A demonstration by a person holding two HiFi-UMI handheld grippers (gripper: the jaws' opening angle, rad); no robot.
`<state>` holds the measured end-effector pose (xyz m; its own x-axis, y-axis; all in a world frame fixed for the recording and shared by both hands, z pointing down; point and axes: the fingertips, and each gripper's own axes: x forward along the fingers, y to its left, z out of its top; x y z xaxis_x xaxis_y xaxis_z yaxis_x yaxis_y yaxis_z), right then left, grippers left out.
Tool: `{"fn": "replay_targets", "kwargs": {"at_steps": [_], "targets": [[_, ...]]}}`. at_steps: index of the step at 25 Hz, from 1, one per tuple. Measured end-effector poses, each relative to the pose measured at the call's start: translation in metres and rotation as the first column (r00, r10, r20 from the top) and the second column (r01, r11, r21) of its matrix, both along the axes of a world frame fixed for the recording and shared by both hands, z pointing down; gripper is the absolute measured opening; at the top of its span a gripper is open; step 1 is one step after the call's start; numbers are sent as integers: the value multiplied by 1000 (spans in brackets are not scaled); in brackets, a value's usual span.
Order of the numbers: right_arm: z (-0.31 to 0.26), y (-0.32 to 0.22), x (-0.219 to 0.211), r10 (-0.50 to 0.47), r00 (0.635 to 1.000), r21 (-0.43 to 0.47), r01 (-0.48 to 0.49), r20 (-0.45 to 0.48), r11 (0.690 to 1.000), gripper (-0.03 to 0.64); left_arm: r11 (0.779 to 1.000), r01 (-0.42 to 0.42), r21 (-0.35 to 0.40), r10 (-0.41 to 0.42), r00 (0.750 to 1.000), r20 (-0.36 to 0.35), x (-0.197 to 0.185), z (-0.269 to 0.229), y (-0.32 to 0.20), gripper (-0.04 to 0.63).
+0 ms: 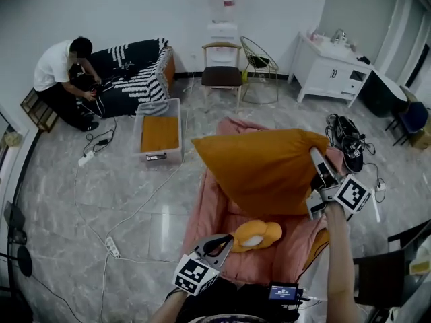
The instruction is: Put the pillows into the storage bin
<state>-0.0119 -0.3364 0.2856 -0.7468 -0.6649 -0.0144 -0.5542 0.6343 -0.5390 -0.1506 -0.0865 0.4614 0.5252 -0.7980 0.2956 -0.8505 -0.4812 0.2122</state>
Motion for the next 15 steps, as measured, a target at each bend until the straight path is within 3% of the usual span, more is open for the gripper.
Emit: {"fn": "replay_targets", "kwargs": {"at_steps": [5, 9, 11, 15], "targets": [[-69, 22, 55, 128, 990, 134, -134, 50, 982, 37, 994, -102, 49, 101, 994, 30, 19, -9, 5, 21], [-104, 43, 127, 272, 958, 205, -284, 88, 937, 34, 982, -168, 89, 167, 986, 25, 40, -22, -5, 21], [-114, 61, 177, 369, 924, 211, -382, 99, 900, 34, 972, -209, 108, 208, 978, 16, 59, -27, -10, 21], [-130, 106, 282, 567, 821, 225, -566, 66, 793, 31, 944, -303, 128, 304, 953, 11, 112, -38, -15, 21]]}}
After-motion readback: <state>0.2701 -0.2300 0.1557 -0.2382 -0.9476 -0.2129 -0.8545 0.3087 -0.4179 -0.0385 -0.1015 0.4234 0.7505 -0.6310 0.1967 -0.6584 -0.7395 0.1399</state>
